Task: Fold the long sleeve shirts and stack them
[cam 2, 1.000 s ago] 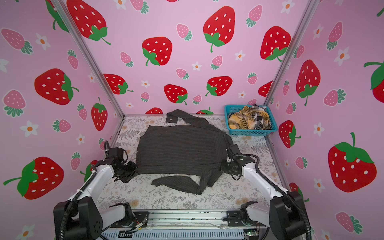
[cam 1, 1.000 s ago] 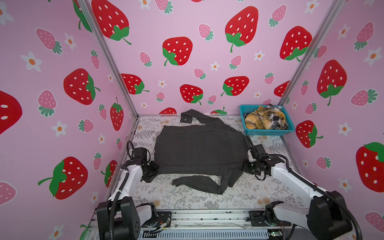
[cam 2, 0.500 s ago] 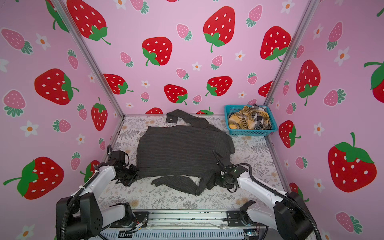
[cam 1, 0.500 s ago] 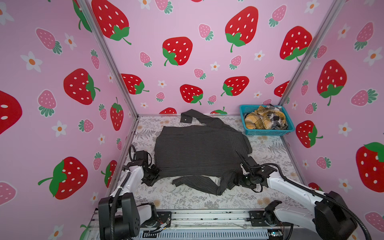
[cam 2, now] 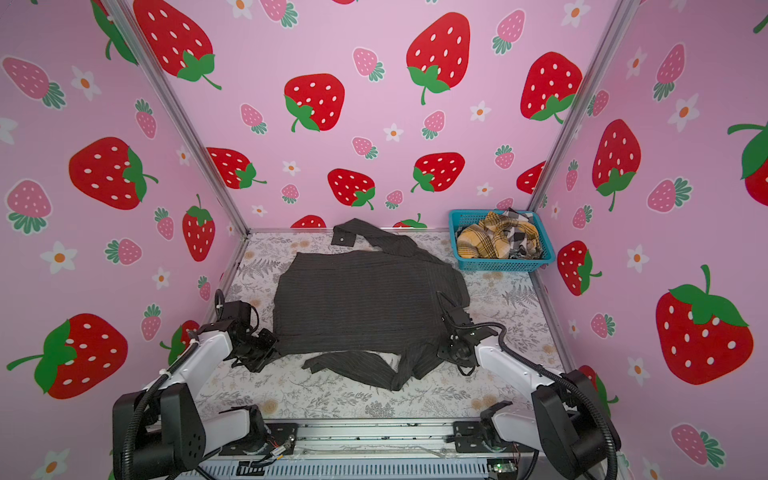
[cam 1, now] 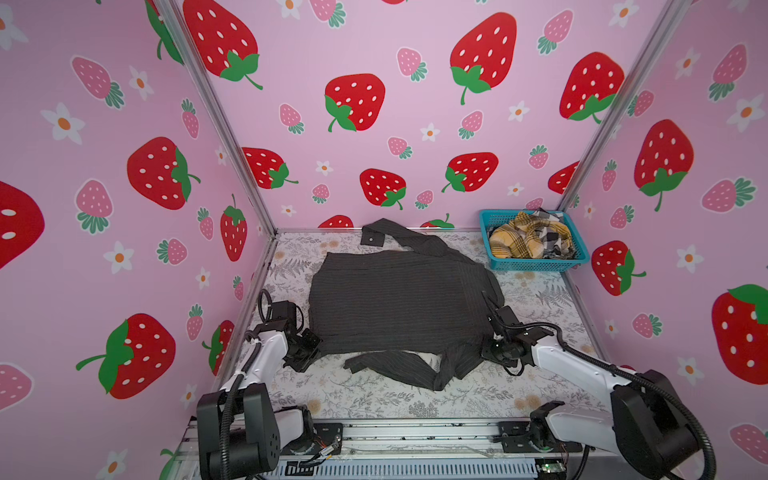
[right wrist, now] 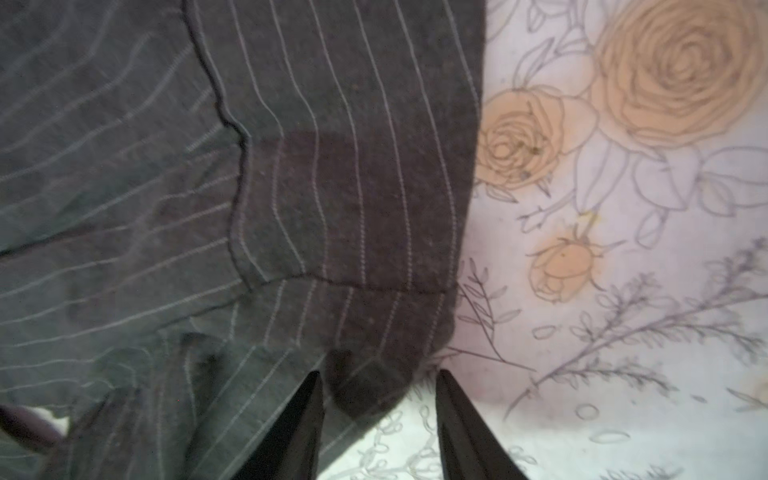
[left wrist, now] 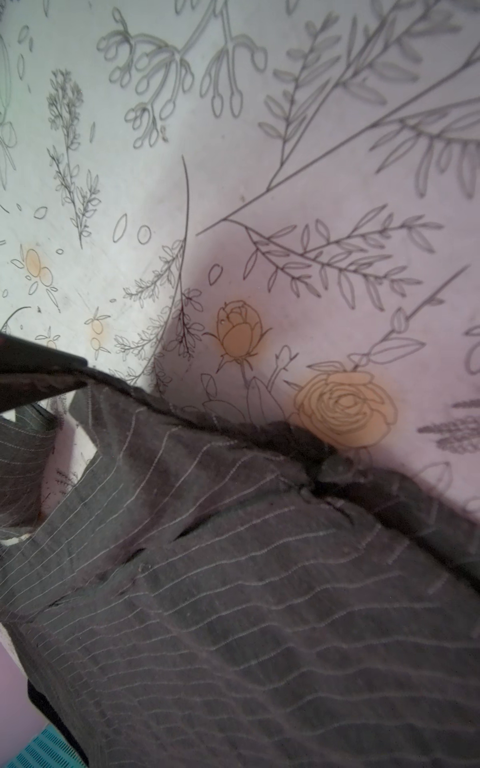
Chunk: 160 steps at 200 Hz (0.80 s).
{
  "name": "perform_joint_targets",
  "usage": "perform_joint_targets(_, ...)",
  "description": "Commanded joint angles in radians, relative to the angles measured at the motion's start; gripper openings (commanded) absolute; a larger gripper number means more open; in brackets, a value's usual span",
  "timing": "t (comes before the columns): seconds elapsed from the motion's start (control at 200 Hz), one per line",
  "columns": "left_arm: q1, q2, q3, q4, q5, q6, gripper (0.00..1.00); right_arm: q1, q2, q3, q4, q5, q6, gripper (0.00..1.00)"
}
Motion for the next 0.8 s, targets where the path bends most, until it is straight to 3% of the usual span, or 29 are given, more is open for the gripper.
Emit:
perform_joint_targets(0.0, -0.001, 0.002, 0.011, 0.002, 0.001, -0.016, 0.00, -0.015, 0.005, -0.020, 0.079, -0.023, -0.043, 0.34)
perform_joint_targets(0.14, 0.002, -0.004, 0.010, -0.001, -0.007, -0.030, 0.00, -0.015, -0.002, -0.017, 0.079, -0.035, -0.061, 0.00)
perform_joint_targets(0.57, 0.021, -0.238, -0.014, -0.159, -0.055, -0.137, 0.00, 0.049, -0.352, 0.000, -0.219, -0.029, 0.007, 0.00)
perform_joint_targets(0.685, 0.021, -0.234, 0.026, -0.161, -0.041, -0.156, 0.00, 0.047, -0.325, 0.094, -0.239, -0.025, -0.011, 0.00)
perform_joint_targets(0.795, 0.022, -0.178, 0.094, -0.137, -0.040, -0.154, 0.00, 0.008, -0.189, 0.207, -0.230, -0.050, -0.063, 0.00)
